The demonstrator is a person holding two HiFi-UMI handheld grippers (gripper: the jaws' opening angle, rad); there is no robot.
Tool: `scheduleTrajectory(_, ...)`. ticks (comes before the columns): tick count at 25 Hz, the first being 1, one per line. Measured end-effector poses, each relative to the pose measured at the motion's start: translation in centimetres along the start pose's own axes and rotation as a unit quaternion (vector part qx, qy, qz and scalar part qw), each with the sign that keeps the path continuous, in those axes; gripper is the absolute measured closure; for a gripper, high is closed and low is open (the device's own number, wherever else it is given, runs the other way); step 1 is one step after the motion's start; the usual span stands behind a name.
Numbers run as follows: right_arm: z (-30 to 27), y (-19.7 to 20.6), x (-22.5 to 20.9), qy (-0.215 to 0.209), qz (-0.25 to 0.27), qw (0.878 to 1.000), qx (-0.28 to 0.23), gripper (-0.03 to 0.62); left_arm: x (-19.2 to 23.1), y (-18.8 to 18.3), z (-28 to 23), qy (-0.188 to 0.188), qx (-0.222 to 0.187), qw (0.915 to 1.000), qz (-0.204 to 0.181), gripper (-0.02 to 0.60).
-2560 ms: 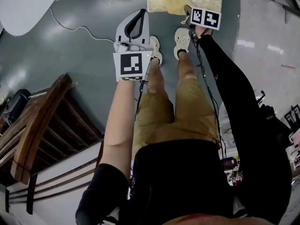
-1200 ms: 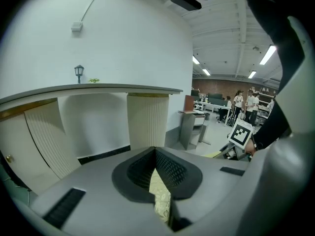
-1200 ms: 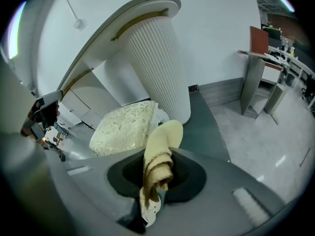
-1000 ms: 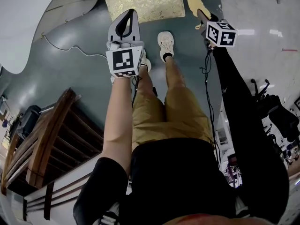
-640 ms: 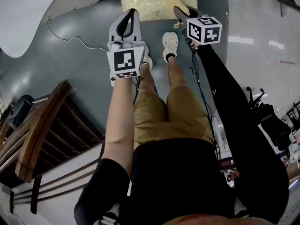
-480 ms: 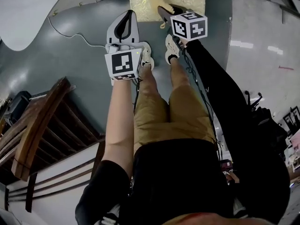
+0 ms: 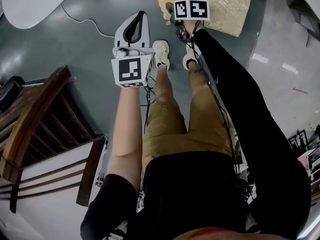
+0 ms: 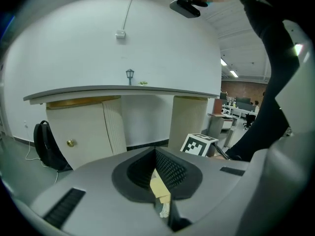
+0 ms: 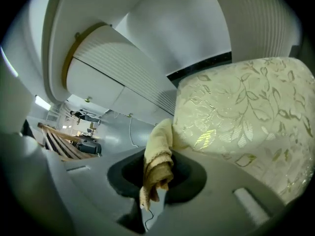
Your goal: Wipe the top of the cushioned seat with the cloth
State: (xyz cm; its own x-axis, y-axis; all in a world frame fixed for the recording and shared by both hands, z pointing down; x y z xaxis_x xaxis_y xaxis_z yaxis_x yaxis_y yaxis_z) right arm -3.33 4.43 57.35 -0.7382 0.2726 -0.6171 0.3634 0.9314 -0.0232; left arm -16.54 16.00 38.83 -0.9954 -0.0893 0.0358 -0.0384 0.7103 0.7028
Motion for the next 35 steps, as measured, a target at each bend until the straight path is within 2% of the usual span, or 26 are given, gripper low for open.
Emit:
scheduleTrajectory(5, 0.7, 0.1, -2.4, 0.039, -0.023, 0.999, -0.002, 0.537, 0.4, 0.8, -0.1, 0.004, 0.004, 0.9999, 0.008, 0.577)
scheduleTrajectory(10, 3.6, 0.0, -4.9, 0.063, -0.025, 0.998, -0.012, 0.537, -0.7, -0.6, -0.8, 0.021, -0.002, 0.9998, -0.005, 0.577)
scheduleTrajectory(18, 10.5, 1.3, -12.9, 0.112, -0.064, 0.991, -0.048, 0.537, -3.8, -2.9, -2.2, 0.036, -0.006, 0.9988, -0.033, 0.577)
scheduleTrajectory(25, 17.0, 4.4, -20.3, 0.180, -0.104, 0.976, -0.069, 0.537, -6.3, -4.6, -2.8, 0.044, -0.011, 0.9978, -0.048, 0.577)
scheduleTrajectory(30, 22.0, 6.7, -23.9, 0.230, -0.147, 0.957, -0.101, 0.537, -8.1, -5.6, -2.7, 0.048, -0.016, 0.9971, -0.057, 0.577)
scheduleTrajectory(33, 24.2, 8.4, -24.3, 0.227, -0.182, 0.946, -0.145, 0.537, -9.0, -5.7, -2.5, 0.048, -0.016, 0.9969, -0.061, 0.577)
scheduleTrajectory(35, 25.2, 9.2, -23.7, 0.223, -0.176, 0.944, -0.170, 0.537, -9.6, -5.8, -2.5, 0.049, -0.015, 0.9967, -0.063, 0.577)
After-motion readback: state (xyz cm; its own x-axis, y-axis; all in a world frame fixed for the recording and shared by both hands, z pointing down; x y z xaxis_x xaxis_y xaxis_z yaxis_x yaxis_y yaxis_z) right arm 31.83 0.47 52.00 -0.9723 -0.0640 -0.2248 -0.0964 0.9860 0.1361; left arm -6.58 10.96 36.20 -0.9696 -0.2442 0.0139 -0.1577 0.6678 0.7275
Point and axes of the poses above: the fingertips, and each gripper's own axes: z backward along the fingers, x to its left, y out of its underside, the point moved 10 cm from there along z, backward along the fingers, and after that the axes turned 15 degrees about x, right-handed, at the moved point
